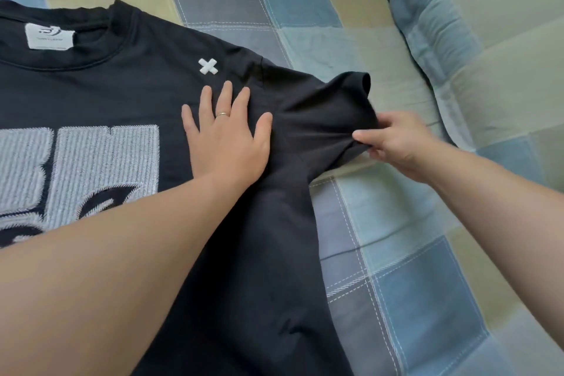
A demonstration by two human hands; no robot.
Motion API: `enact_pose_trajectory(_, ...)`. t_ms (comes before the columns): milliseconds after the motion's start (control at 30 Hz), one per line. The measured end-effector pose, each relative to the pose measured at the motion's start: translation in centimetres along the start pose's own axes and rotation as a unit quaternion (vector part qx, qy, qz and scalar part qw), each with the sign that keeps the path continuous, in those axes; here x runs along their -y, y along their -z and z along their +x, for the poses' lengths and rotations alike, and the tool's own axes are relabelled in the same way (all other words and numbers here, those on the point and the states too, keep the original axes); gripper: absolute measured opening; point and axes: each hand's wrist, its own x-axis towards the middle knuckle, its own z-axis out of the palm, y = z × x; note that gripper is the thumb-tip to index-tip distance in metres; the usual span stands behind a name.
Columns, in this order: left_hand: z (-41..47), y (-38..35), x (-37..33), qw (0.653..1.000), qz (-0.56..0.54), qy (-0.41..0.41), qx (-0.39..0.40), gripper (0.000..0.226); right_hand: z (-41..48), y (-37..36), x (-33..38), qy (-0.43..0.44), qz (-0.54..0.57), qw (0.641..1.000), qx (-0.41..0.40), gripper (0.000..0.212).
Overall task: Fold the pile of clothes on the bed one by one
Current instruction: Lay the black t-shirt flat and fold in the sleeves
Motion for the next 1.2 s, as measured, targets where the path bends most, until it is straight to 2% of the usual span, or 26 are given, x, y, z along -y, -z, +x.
enact_pose_trajectory(67, -0.3, 0.0, 0.2, 1.000, 0.010, -0.001, -0.013, 0.066, -0.1, 0.0, 0.2, 0.014, -0.004, 0.999, -0.042, 0.008)
enact_pose_trajectory(200, -0.3, -0.2, 0.0, 1.000, 0.025, -0.007, -0.006, 0.069, -0.5, -0.6, 0.8, -0.053, 0.187, 0.981, -0.023, 0.014)
enact_pose_trajectory(233, -0.3, -0.2, -0.1, 0.999, 0.031, -0.009, -0.006, 0.070, -0.2, -0.2, 1.2, -0.081, 0.212, 0.974, -0.027, 0.024)
enact_pose_trajectory(300, -0.4, -0.4, 0.0, 0.999, 0.042, -0.008, -0.013, 0.072, 1.3, 0.6, 2.4, -0.133, 0.172, 0.976, -0.031, 0.048)
enact_pose_trajectory(367, -0.4, -0.5, -0.1, 0.999, 0.047, -0.009, -0.020, 0.073, 3.0, 0.8, 3.6, -0.184, 0.093, 0.978, -0.003, 0.059)
enact_pose_trajectory(400, -0.4, -0.6, -0.2, 0.999, 0.046, -0.008, -0.022, 0.073, 3.9, 0.8, 4.1, -0.207, 0.061, 0.976, 0.017, 0.058)
enact_pose_trajectory(533, -0.3, -0.8, -0.2, 0.997, 0.062, -0.001, -0.034, 0.073, 6.2, -0.1, 5.8, -0.249, -0.013, 0.967, 0.057, 0.023)
enact_pose_trajectory(633, -0.3, -0.9, -0.4, 0.997, 0.064, 0.001, -0.038, 0.074, 6.8, -1.1, 6.6, -0.235, 0.004, 0.971, 0.044, 0.021)
enact_pose_trajectory(700, -0.2, -1.0, -0.4, 0.997, 0.065, 0.002, -0.039, 0.074, 7.3, -1.0, 6.9, -0.174, 0.014, 0.984, 0.019, 0.015)
enact_pose_trajectory(800, -0.2, -1.0, -0.4, 0.997, 0.061, 0.000, -0.042, 0.072, 8.6, -0.5, 7.1, -0.031, 0.022, 0.992, -0.122, 0.006)
enact_pose_trajectory(867, -0.2, -1.1, -0.3, 0.997, 0.062, 0.001, -0.043, 0.072, 9.1, -0.8, 6.6, -0.010, 0.027, 0.986, -0.167, 0.010)
enact_pose_trajectory(933, -0.2, -1.1, -0.3, 0.997, 0.062, 0.001, -0.044, 0.072, 8.8, -1.3, 5.4, -0.057, 0.108, 0.987, -0.108, 0.021)
enact_pose_trajectory(1000, -0.3, -1.1, -0.3, 0.997, 0.061, 0.001, -0.043, 0.071, 6.9, -1.5, 4.5, -0.117, 0.172, 0.978, 0.017, 0.035)
enact_pose_trajectory(1067, -0.3, -1.0, -0.3, 0.997, 0.062, 0.000, -0.040, 0.071, 4.7, -0.6, 3.5, -0.136, 0.183, 0.968, 0.105, 0.038)
enact_pose_trajectory(1133, -0.2, -1.0, -0.3, 0.997, 0.064, 0.001, -0.038, 0.072, 3.0, 0.2, 2.6, -0.141, 0.203, 0.956, 0.157, 0.033)
enact_pose_trajectory(1200, -0.3, -1.1, -0.3, 0.997, 0.065, -0.001, -0.037, 0.072, 1.9, 0.0, 2.1, -0.141, 0.246, 0.947, 0.148, 0.032)
